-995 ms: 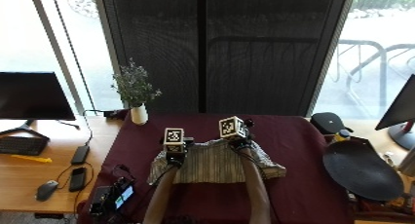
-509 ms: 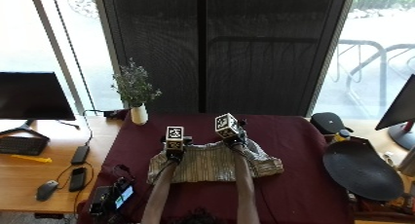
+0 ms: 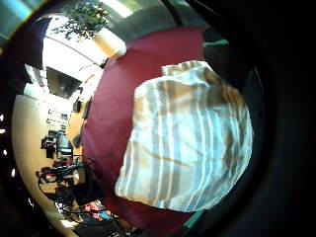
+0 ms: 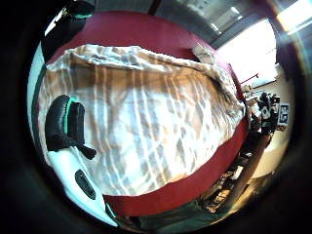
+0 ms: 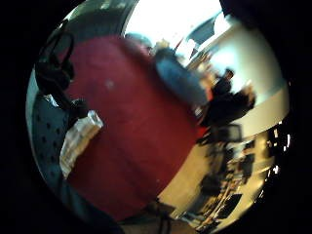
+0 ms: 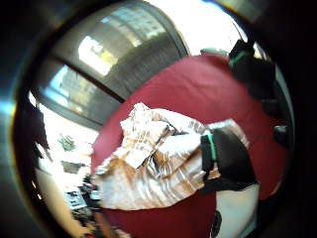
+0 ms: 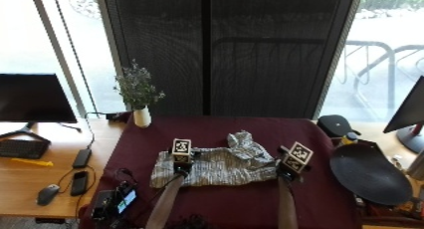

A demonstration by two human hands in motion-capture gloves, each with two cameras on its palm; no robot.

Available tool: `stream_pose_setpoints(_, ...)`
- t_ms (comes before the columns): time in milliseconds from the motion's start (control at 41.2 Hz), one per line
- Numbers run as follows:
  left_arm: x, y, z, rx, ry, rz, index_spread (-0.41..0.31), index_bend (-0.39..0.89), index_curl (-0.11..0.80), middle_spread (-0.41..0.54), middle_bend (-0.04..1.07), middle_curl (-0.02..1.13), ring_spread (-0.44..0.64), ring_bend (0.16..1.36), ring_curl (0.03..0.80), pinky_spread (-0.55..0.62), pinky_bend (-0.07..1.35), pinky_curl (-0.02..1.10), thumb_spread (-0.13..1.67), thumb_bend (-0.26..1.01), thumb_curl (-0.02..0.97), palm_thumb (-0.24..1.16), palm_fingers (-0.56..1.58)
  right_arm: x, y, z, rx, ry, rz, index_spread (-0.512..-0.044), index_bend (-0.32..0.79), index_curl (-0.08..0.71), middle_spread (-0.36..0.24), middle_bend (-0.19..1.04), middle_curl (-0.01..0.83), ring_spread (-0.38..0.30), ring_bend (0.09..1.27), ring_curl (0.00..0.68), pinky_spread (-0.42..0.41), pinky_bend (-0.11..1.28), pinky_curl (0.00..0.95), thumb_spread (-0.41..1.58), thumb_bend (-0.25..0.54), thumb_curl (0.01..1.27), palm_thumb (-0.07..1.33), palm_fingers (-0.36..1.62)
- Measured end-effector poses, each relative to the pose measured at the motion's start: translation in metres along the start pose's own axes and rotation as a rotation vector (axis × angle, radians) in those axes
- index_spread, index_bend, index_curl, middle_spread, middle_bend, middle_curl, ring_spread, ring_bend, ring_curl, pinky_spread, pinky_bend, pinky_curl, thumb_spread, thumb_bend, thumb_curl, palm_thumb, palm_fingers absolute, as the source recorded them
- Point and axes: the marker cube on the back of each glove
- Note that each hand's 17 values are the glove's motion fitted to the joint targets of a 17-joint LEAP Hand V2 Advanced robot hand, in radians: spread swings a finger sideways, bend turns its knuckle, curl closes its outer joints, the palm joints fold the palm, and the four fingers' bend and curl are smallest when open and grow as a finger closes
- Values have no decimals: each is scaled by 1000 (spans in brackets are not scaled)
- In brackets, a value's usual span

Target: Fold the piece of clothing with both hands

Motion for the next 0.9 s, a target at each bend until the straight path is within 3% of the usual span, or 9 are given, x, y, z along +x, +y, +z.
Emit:
stream_pose_setpoints(218, 29, -17, 14, 146, -8, 45, -165, 151, 366, -176, 242, 440, -107, 548, 381, 110, 376, 310, 1327, -9, 329, 836, 624, 58, 50, 34, -456, -66, 167, -313, -9, 192, -172, 175, 423, -173, 572, 415, -147, 717, 413, 1082, -48, 393, 733, 861)
stream_pose_setpoints(291, 48, 0, 30, -2, 90, 78, -172, 170, 375, -171, 235, 440, -88, 508, 369, 114, 365, 314, 1381, 15, 329, 866, 628, 58, 60, 42, -528, -92, 138, -311, -44, 148, -157, 150, 409, -140, 630, 430, -100, 747, 417, 1136, -72, 362, 620, 738)
stream_pose_setpoints(364, 58, 25, 43, -213, 163, 81, -177, 184, 384, -162, 222, 441, -56, 454, 355, 117, 368, 322, 1429, 28, 329, 880, 613, 52, 58, 48, -472, -110, 130, -312, -40, 116, -147, 163, 405, -129, 686, 440, -73, 761, 412, 1163, -71, 342, 546, 719)
stream_pose_setpoints(461, 58, 45, 59, -392, 206, 68, -176, 195, 401, -126, 173, 439, 0, 400, 353, 137, 384, 339, 1503, 28, 314, 851, 547, 47, 71, 53, -592, -22, 197, -313, -51, 73, -139, 176, 400, -132, 766, 447, -90, 822, 416, 1191, -53, 323, 473, 749)
stream_pose_setpoints(582, 55, 31, 68, -283, 229, 51, -159, 186, 415, -67, 154, 424, 92, 386, 349, 223, 356, 343, 1593, -11, 264, 710, 409, 31, 57, 54, -486, 11, 241, -331, -62, 24, -159, 198, 399, -141, 840, 457, -160, 923, 422, 1193, 11, 333, 531, 862)
stream_pose_setpoints(728, 57, 45, 62, -394, 269, 61, -150, 176, 416, -33, 160, 402, 146, 391, 336, 282, 344, 334, 1615, -14, 226, 598, 398, 10, 42, 47, -354, -99, 186, -320, 64, 48, -137, 223, 415, -179, 808, 449, -251, 873, 406, 1169, 112, 395, 779, 1001)
stream_pose_setpoints(752, 56, 43, 62, -382, 266, 60, -150, 182, 419, -33, 162, 399, 149, 390, 335, 288, 342, 333, 1613, -10, 224, 591, 400, 9, 42, 45, -352, -110, 194, -329, -14, 27, -127, 215, 413, -174, 813, 451, -243, 901, 415, 1172, 84, 385, 741, 953)
stream_pose_setpoints(776, 55, 41, 61, -366, 260, 57, -149, 174, 418, -28, 163, 398, 156, 393, 335, 294, 344, 333, 1617, -11, 219, 575, 396, 7, 41, 41, -342, -136, 204, -316, 104, 67, -167, 215, 418, -192, 799, 451, -263, 848, 400, 1154, 121, 405, 822, 1028)
stream_pose_setpoints(898, 30, 31, 37, -380, 170, 23, -144, 187, 424, -27, 185, 396, 162, 407, 338, 312, 335, 333, 1602, 0, 210, 543, 446, -35, 32, -10, -221, -585, 139, -306, 118, 107, -217, 219, 426, -229, 733, 433, -305, 762, 378, 1020, 128, 454, 936, 1090)
